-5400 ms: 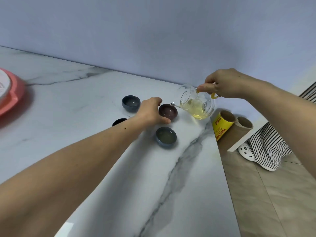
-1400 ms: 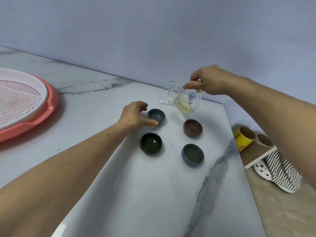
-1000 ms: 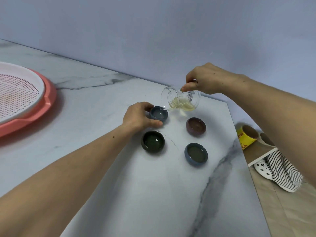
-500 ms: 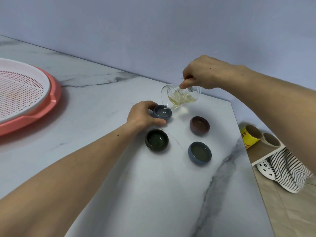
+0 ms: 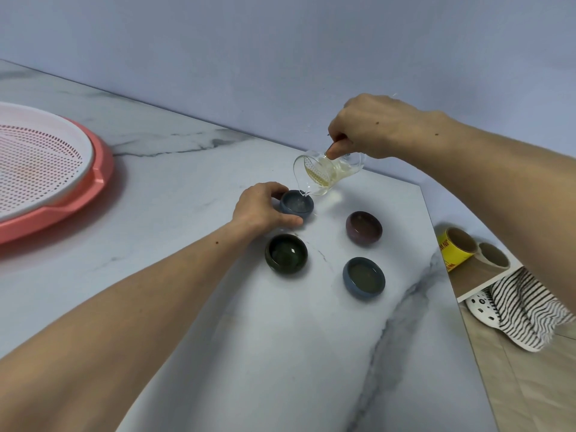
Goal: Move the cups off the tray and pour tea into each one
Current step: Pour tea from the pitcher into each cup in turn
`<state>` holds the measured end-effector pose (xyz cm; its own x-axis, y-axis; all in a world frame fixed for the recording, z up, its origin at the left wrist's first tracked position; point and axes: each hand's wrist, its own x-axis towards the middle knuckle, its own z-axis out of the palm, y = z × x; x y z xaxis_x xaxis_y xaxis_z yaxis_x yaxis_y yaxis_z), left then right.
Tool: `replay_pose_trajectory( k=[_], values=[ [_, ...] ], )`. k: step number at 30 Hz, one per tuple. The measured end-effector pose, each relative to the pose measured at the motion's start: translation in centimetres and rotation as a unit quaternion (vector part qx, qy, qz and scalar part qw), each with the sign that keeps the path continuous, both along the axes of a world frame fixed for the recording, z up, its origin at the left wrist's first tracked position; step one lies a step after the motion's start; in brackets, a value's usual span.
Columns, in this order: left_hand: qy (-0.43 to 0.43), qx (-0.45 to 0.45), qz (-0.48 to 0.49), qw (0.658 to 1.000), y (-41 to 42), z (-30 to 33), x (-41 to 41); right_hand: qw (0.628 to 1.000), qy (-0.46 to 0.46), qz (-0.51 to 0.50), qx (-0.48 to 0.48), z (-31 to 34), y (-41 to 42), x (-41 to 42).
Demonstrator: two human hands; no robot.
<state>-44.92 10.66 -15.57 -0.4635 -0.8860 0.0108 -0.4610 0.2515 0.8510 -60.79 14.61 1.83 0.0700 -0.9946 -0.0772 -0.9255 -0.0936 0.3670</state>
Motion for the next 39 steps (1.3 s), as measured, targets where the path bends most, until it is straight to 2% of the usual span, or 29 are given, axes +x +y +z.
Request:
replay_pose_trajectory(
  k=[28,39],
  values=[
    [-0.005,-0.013,0.000,1.000,-0.2,-0.1,0.0,0.999,0.035,0.004,-0.002,-0.1,0.5,1.0],
    [0.000,-0.002,0.003,1.000,0.0,0.0,0.0,0.997,-0.066,-0.049,-0.013,-1.2,1.2,-2.3]
  ],
)
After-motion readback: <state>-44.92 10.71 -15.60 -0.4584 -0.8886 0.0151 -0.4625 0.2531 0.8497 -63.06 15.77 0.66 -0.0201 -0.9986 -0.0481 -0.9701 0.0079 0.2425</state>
